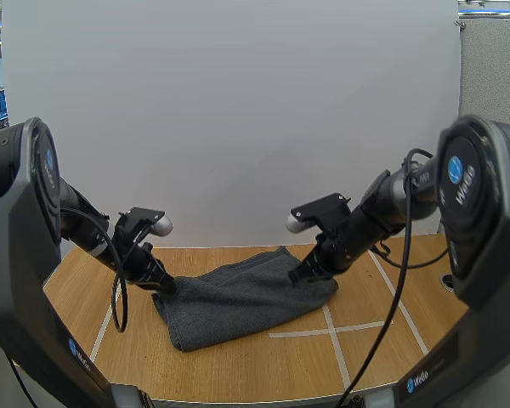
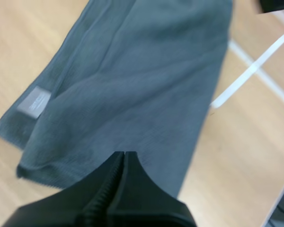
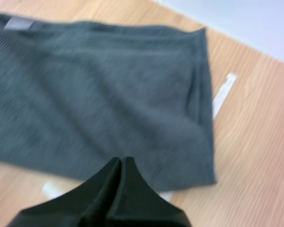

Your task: Fold the towel

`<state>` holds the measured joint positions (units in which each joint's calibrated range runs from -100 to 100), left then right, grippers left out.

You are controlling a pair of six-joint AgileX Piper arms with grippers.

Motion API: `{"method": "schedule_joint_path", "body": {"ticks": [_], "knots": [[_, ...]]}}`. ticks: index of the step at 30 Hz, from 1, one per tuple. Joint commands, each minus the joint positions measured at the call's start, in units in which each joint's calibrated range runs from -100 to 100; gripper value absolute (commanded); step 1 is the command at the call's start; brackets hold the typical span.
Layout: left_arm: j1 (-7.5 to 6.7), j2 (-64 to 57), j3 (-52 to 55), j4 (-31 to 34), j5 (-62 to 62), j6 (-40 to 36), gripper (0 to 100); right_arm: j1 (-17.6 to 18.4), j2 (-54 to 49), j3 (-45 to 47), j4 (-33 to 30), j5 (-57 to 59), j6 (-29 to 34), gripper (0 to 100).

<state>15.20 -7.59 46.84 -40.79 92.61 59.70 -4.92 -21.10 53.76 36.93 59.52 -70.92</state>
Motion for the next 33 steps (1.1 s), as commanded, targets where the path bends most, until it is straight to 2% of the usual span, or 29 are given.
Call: {"method": "schedule_joint_path", "body": {"ticks": [1,5,9,11,21,33], "knots": [[-1.49,-3.07,-0.18,-4.00,7.39,-1.78,0,0.62,12.83,-10.98,4.88,-7.43,-1.30,0],[-4.74,-2.58,1.58,-3.17,6.18,-4.05,0,2.11,21.61,-18.53,6.56,-8.03,-1.30,0],[-7.89,-2.02,5.35,-2.63,-7.18,-5.14,0,3.72,28.73,-26.99,7.48,-8.19,-0.32,0],[-8.54,-0.91,6.10,-2.35,-9.18,-5.23,0,4.20,30.94,-29.61,7.36,-8.32,0.48,0],[-8.74,10.29,8.40,-1.12,-21.28,-4.42,0,4.95,37.41,-32.46,5.73,-11.12,0.26,0],[-8.74,19.74,8.40,-0.51,-26.00,-2.99,0,5.02,43.11,-32.56,4.92,-26.74,-0.64,0]]}}
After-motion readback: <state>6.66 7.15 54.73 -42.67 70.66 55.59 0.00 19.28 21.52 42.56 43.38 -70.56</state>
